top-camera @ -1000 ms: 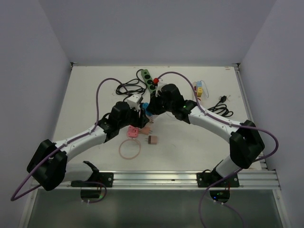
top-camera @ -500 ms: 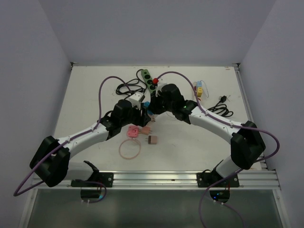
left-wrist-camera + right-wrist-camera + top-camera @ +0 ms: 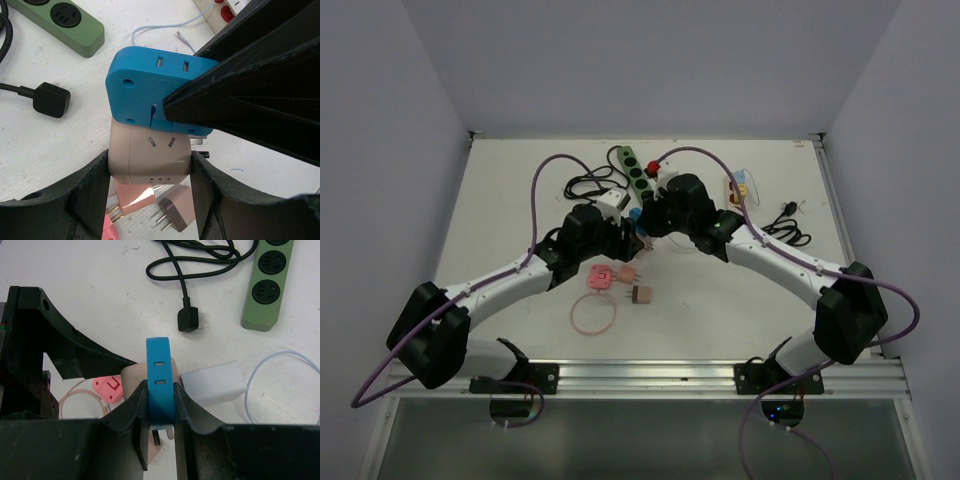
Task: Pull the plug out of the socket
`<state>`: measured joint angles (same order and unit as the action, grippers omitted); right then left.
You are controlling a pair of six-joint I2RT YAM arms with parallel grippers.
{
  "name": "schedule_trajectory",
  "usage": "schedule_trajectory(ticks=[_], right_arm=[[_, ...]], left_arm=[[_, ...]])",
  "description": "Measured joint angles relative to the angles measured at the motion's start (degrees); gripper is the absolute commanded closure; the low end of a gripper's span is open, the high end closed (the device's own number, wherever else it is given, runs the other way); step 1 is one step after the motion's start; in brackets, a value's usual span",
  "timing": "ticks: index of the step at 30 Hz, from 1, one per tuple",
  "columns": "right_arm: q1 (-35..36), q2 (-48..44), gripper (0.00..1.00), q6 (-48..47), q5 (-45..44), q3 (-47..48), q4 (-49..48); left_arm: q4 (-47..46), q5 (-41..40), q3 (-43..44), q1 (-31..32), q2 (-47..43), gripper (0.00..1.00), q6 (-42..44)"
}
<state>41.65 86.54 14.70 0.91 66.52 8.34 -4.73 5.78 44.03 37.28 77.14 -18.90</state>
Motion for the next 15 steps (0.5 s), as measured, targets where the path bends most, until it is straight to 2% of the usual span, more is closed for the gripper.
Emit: schedule_trajectory(ticks=[15], right_arm=[[-3.8, -3.1, 1.0, 0.0, 2.2, 2.4, 1.6]], left_arm=[[1.4, 0.0, 5.6, 0.3, 0.6, 1.0, 0.3]])
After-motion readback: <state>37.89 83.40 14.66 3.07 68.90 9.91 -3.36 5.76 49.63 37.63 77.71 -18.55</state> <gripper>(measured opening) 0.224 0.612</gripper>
